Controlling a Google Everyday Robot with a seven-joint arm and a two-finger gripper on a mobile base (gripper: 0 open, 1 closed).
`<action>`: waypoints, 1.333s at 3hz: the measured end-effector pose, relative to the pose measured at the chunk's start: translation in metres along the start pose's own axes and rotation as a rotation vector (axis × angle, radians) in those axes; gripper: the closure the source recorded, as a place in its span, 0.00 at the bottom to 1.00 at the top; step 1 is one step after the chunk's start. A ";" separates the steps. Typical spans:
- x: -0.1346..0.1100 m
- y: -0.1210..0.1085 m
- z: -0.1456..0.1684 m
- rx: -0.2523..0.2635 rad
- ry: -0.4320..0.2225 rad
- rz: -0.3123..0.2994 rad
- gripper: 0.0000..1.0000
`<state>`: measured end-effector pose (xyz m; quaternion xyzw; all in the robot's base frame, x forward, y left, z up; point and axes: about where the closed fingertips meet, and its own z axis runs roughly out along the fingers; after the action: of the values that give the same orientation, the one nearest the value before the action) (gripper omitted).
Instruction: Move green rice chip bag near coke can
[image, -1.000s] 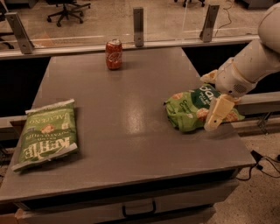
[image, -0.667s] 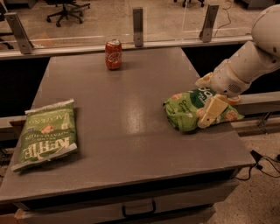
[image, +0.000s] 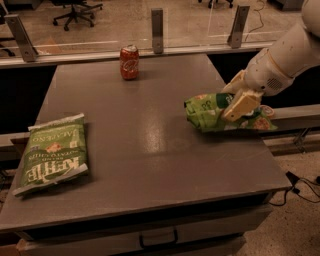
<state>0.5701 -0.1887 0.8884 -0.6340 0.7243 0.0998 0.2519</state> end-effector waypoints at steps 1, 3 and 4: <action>-0.010 0.004 -0.003 -0.009 -0.013 0.004 0.88; -0.022 -0.012 -0.016 0.038 -0.045 -0.001 1.00; -0.050 -0.040 0.011 0.033 -0.078 -0.091 1.00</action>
Offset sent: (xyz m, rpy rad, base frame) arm 0.0259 -0.0032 0.0645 0.0695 -0.1279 -0.0527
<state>0.6146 -0.1472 0.9105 -0.6577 0.6859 0.1009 0.2947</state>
